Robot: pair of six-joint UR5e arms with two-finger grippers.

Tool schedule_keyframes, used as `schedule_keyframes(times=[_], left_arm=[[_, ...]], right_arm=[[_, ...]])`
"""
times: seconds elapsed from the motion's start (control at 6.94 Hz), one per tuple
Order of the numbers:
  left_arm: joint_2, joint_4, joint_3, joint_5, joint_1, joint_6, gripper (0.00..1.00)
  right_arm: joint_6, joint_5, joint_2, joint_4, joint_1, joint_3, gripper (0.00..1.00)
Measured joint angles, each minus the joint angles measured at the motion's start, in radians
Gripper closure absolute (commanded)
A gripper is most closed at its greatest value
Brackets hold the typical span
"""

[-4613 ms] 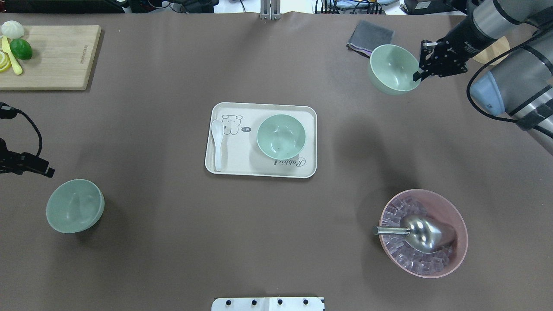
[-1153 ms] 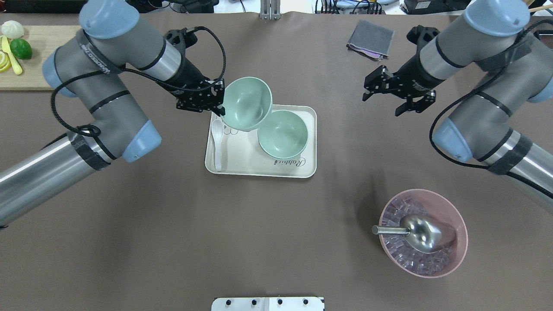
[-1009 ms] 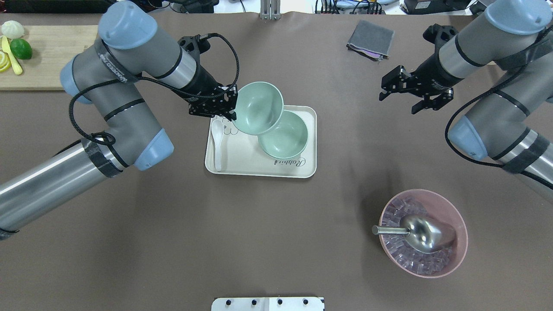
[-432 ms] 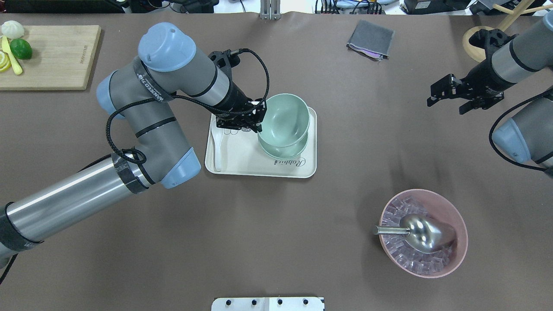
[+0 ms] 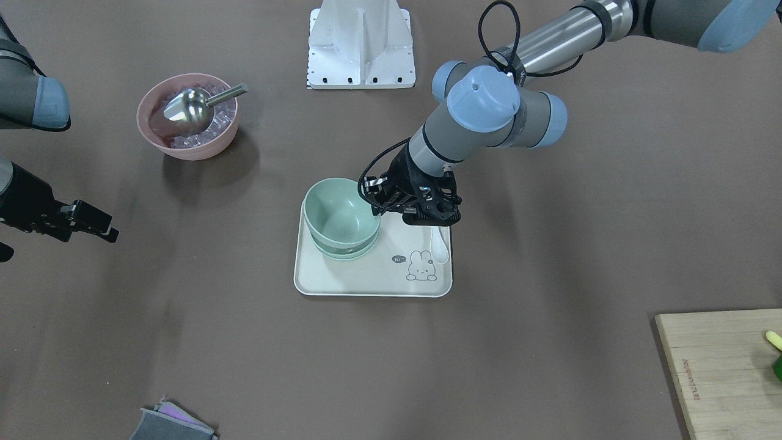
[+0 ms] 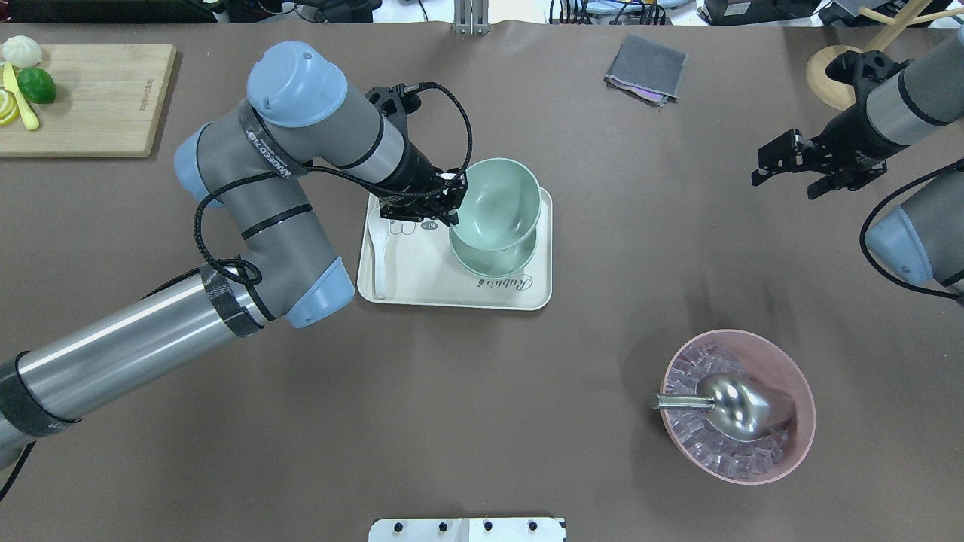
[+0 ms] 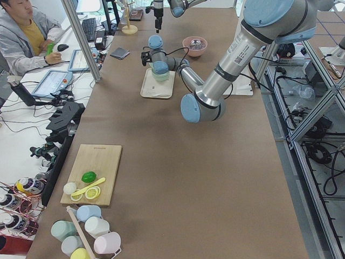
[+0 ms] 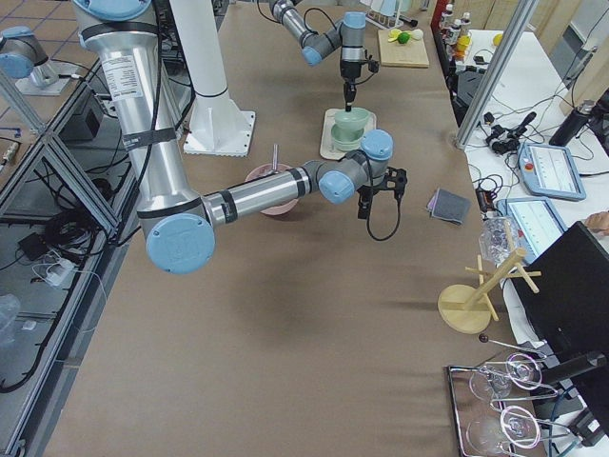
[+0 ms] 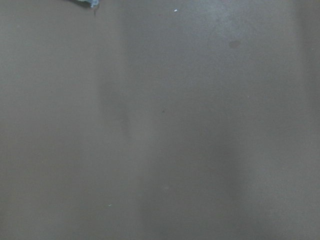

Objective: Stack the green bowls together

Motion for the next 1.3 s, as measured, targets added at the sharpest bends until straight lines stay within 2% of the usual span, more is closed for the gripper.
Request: schedule_keyframes(times=[0.29,0.58,0.86,1.01,1.3], left_arm=[[-0.004,0.0,0.002,0.08,0.028,-0.006,0.02],[0.0,0.007,-0.006,0.075,0.012,-0.001,0.02],[0.042,0.04,-0.059,-0.064,-0.096,0.024,0.02],[0.117,0.094,-0.132,-0.133,-0.161,0.1,0.02],[0.291,0.279,-0.297,-0.18,-0.278,0.423,0.02]], right_arm=[[0.0,0.002,0.001,0.0,0.001,0.002,0.0],[0.0,0.003,0.0,0.0,0.01,0.005,0.0],[-0.032,0.003,-0.018,0.0,0.047,0.006,0.0],[-0.091,0.002,-0.04,-0.001,0.078,0.004,0.0],[-0.287,0.002,-0.092,-0.041,0.162,-0.009,0.0]])
